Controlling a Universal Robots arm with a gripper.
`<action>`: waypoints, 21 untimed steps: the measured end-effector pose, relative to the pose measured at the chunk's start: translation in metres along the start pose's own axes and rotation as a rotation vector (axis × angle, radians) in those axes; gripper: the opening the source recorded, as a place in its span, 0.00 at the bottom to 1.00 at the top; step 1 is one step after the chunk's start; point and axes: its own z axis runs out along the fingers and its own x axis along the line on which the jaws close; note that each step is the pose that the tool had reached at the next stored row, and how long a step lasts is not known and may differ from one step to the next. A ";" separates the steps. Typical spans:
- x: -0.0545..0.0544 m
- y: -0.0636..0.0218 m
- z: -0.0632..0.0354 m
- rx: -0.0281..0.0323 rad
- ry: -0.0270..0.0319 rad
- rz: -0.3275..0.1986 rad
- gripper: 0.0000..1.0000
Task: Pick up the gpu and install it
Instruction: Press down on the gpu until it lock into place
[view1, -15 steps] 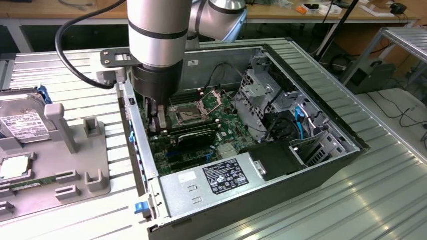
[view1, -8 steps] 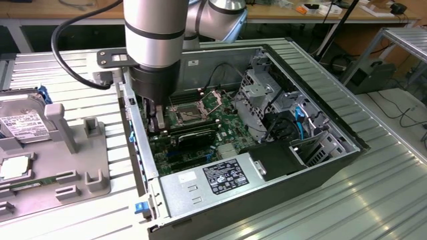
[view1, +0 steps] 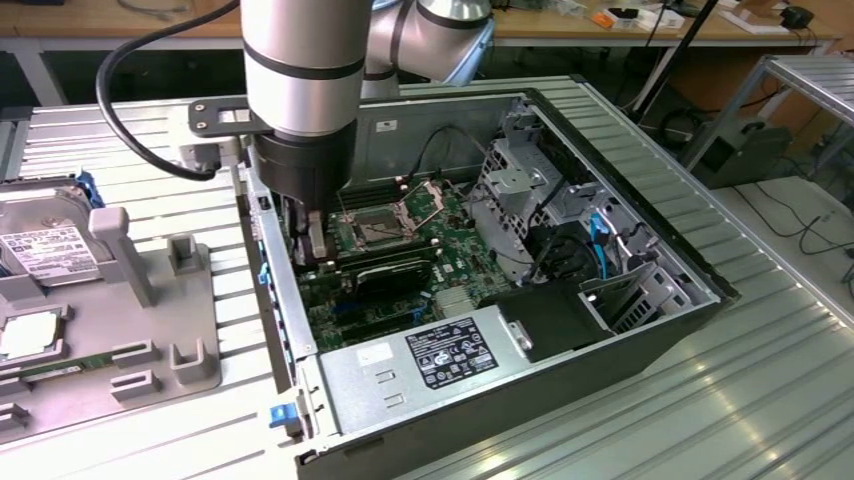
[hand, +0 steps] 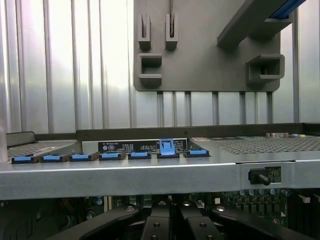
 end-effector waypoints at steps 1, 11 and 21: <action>0.000 0.0001 0.0001 -0.0001 -0.0001 0.000 0.10; 0.000 0.0003 -0.0014 -0.0006 0.0001 0.000 0.10; -0.001 0.0041 -0.0044 -0.0003 -0.0003 0.000 0.10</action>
